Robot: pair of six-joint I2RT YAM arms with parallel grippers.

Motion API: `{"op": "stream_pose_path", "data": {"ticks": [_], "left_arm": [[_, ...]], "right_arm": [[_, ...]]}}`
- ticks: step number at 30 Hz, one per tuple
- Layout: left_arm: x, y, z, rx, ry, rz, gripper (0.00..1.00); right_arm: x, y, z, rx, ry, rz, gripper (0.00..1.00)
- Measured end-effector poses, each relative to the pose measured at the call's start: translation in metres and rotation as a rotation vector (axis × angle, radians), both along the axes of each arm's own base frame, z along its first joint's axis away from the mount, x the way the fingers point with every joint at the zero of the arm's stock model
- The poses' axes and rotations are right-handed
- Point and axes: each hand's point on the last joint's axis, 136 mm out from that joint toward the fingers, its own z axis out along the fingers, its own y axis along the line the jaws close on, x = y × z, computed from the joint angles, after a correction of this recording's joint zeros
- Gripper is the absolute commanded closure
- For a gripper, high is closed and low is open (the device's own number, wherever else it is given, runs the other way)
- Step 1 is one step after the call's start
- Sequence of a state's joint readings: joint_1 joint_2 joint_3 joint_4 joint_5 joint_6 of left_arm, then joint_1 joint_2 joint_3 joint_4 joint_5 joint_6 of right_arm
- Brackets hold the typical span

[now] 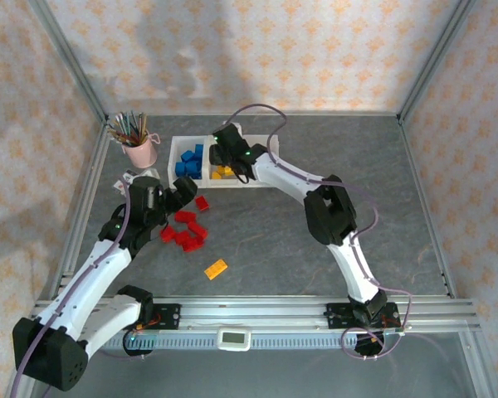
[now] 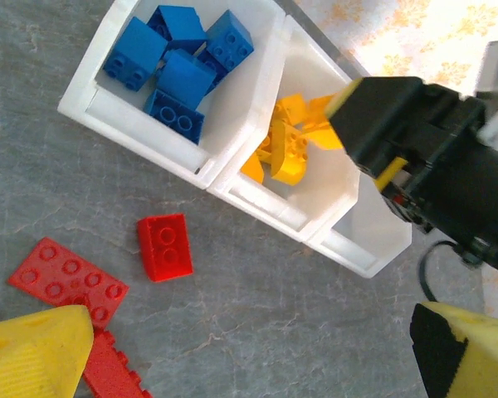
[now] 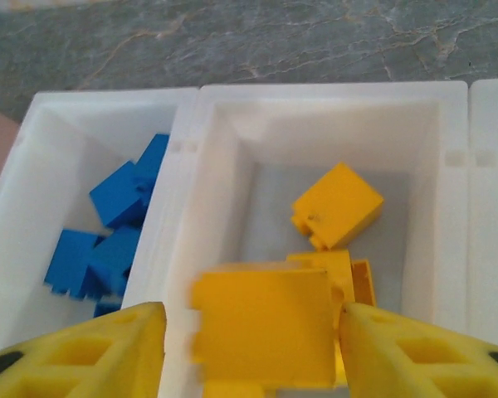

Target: Sort the legos into containers by color

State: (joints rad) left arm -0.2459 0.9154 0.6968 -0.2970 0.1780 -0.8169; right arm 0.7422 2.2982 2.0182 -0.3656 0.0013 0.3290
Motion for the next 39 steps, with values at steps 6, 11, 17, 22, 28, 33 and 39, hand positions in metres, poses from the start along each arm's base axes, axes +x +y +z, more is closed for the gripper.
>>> {"op": "stream_pose_path", "data": {"ticks": [6, 11, 17, 22, 28, 33, 39], "left_arm": [[0.006, -0.001, 0.008, 0.001, -0.018, -0.004, 0.01], [0.002, 0.000, 0.015, 0.002, -0.038, -0.008, 0.01], [-0.014, 0.003, 0.023, 0.005, -0.066, -0.016, 0.01], [-0.029, 0.006, 0.011, 0.014, -0.032, -0.021, 0.01], [-0.048, 0.011, -0.003, 0.022, 0.005, -0.021, 0.01], [-0.061, 0.014, -0.007, 0.024, 0.026, -0.019, 0.01], [-0.078, 0.019, -0.018, 0.010, 0.062, -0.002, 0.01]], "right_arm": [[0.004, 0.000, 0.003, -0.032, -0.012, 0.013, 0.32], [-0.028, -0.016, 0.005, -0.078, 0.017, 0.036, 0.29], [-0.085, -0.022, 0.015, -0.085, 0.047, 0.107, 0.24], [-0.135, -0.020, 0.007, -0.105, 0.087, 0.185, 0.22], [-0.195, -0.022, -0.027, -0.155, 0.170, 0.271, 0.18], [-0.245, -0.017, -0.048, -0.194, 0.218, 0.342, 0.14], [-0.298, -0.001, -0.060, -0.202, 0.250, 0.412, 0.08]]}}
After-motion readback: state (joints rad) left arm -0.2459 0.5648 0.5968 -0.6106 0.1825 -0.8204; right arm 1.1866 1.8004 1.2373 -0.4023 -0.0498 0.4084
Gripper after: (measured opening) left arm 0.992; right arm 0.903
